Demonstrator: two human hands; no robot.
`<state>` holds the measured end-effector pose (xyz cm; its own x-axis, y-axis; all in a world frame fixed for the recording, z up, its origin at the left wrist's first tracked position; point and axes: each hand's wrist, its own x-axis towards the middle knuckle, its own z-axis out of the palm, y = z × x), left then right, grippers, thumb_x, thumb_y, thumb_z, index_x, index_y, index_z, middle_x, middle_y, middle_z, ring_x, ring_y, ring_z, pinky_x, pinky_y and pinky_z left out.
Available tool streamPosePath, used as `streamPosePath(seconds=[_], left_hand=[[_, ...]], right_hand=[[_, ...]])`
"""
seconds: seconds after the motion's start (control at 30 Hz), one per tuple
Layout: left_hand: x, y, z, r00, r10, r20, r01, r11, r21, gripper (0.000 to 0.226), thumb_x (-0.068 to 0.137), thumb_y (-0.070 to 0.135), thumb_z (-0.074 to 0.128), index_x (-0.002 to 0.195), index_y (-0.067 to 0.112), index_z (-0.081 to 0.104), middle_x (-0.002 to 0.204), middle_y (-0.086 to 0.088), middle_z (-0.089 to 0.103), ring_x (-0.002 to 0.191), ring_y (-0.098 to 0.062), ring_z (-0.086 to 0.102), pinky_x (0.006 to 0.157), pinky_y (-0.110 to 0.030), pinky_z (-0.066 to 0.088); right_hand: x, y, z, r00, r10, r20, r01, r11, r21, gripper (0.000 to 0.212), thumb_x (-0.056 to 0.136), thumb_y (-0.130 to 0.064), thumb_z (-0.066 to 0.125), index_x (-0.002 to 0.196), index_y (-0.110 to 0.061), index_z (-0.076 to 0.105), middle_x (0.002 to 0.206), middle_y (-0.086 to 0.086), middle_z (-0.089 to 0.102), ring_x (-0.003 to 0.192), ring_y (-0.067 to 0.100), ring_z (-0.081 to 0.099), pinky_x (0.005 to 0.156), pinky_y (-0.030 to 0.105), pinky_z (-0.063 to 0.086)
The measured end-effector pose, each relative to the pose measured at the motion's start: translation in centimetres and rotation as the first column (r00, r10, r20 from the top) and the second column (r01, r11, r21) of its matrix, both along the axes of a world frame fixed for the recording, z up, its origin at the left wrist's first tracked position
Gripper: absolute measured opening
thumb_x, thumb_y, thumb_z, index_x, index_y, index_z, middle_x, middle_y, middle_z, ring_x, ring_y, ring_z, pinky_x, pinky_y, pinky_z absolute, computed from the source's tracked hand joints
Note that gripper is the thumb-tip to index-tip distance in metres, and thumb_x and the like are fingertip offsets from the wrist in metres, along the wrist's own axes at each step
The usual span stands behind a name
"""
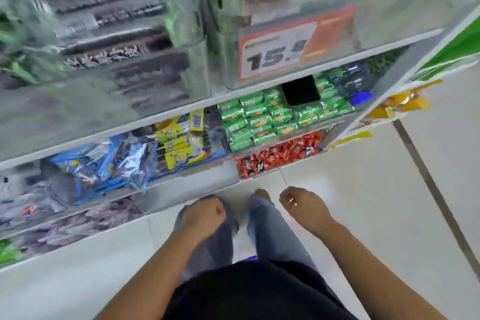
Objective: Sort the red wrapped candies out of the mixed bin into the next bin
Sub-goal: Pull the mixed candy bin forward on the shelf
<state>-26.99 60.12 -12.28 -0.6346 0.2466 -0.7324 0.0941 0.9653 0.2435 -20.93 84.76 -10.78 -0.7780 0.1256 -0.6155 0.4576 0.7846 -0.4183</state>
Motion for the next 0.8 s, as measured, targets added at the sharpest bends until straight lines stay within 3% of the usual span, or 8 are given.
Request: streamPosePath(seconds=[0.1, 0.17, 0.23, 0.3, 0.43, 0.5, 0.6, 0.8], left_hand=[[-0.7, 2.9, -3.8, 0.972, -0.124, -0.201, 0.119, 0.992, -0.035, 0.030, 0.087, 0.035, 0.045, 0.113, 0.026, 0.058, 0.118, 0.000, 0.060, 0.110, -0.022, 0.054, 0.090, -0.033, 0.042], [-1.4, 4.7, -7.7, 0.891, -0.251, -0.378, 0.243, 0.968, -0.070, 0.040, 0.084, 0.036, 0.056, 0.121, 0.022, 0.056, 0.119, -0.001, 0.059, 0.109, -0.023, 0.053, 0.092, -0.035, 0.039], [-2.0, 6.7, -11.9, 0.768, -0.359, -0.530, 0.386, 0.920, -0.063, 0.048, 0.062, 0.036, 0.078, 0.106, 0.020, 0.067, 0.100, -0.001, 0.066, 0.089, -0.022, 0.060, 0.084, -0.036, 0.041], [-2.6, 8.1, -16.4, 0.616, -0.426, -0.663, 0.509, 0.857, -0.077, 0.043, 0.055, 0.033, 0.079, 0.094, 0.018, 0.071, 0.088, -0.001, 0.067, 0.077, -0.022, 0.061, 0.087, -0.037, 0.036], [-3.4, 9.3, -22.6, 0.335, -0.374, -0.865, 0.613, 0.783, -0.102, 0.024, 0.064, 0.031, 0.077, 0.081, 0.015, 0.069, 0.072, -0.002, 0.064, 0.065, -0.023, 0.059, 0.089, -0.038, 0.036], [-3.6, 9.5, -24.3, 0.271, -0.316, -0.909, 0.575, 0.810, -0.110, 0.022, 0.060, 0.020, 0.082, 0.072, 0.015, 0.064, 0.062, -0.001, 0.056, 0.057, -0.022, 0.053, 0.080, -0.035, 0.036], [-2.6, 9.6, -25.5, 0.194, -0.273, -0.942, 0.509, 0.849, -0.141, 0.024, 0.061, 0.010, 0.079, 0.072, 0.014, 0.059, 0.059, -0.002, 0.052, 0.055, -0.023, 0.051, 0.080, -0.036, 0.038], [-0.3, 8.6, -24.3, 0.142, -0.306, -0.941, 0.351, 0.905, -0.241, 0.022, 0.061, 0.002, 0.071, 0.083, 0.004, 0.067, 0.059, -0.007, 0.061, 0.063, -0.025, 0.060, 0.107, -0.047, 0.034]], right_hand=[[-0.9, 3.1, -4.8, 0.992, 0.044, -0.117, -0.031, 0.994, 0.107, 0.024, 0.092, -0.039, 0.053, 0.107, -0.027, 0.066, 0.109, -0.007, 0.066, 0.100, 0.017, 0.061, 0.082, 0.027, 0.046], [-2.0, 5.2, -9.2, 0.941, 0.160, -0.298, -0.085, 0.964, 0.250, 0.023, 0.089, -0.033, 0.060, 0.108, -0.021, 0.068, 0.108, -0.002, 0.067, 0.101, 0.022, 0.061, 0.082, 0.030, 0.049], [-3.1, 7.3, -14.0, 0.853, 0.311, -0.418, -0.150, 0.915, 0.375, 0.028, 0.086, -0.036, 0.058, 0.100, -0.016, 0.070, 0.096, 0.005, 0.068, 0.089, 0.029, 0.065, 0.073, 0.033, 0.053], [-3.9, 9.5, -18.9, 0.742, 0.471, -0.476, -0.218, 0.842, 0.493, 0.036, 0.084, -0.041, 0.049, 0.095, -0.013, 0.069, 0.087, 0.007, 0.066, 0.077, 0.029, 0.064, 0.066, 0.031, 0.051], [-4.3, 12.2, -25.9, 0.484, 0.572, -0.663, -0.224, 0.813, 0.538, 0.028, 0.088, -0.037, 0.057, 0.104, -0.015, 0.062, 0.095, 0.005, 0.067, 0.085, 0.023, 0.060, 0.074, 0.033, 0.045], [-4.7, 12.4, -27.7, 0.326, 0.594, -0.735, -0.190, 0.803, 0.565, 0.027, 0.085, -0.033, 0.064, 0.105, -0.016, 0.059, 0.093, 0.005, 0.067, 0.086, 0.020, 0.055, 0.075, 0.032, 0.042], [-5.3, 12.2, -28.5, 0.199, 0.599, -0.776, -0.155, 0.801, 0.579, 0.028, 0.081, -0.028, 0.071, 0.101, -0.014, 0.060, 0.089, 0.008, 0.065, 0.082, 0.022, 0.053, 0.073, 0.030, 0.038], [-4.6, 10.6, -28.2, 0.379, 0.551, -0.743, -0.032, 0.811, 0.585, 0.024, 0.085, -0.033, 0.065, 0.089, -0.009, 0.065, 0.083, 0.008, 0.060, 0.077, 0.030, 0.057, 0.069, 0.038, 0.039]])
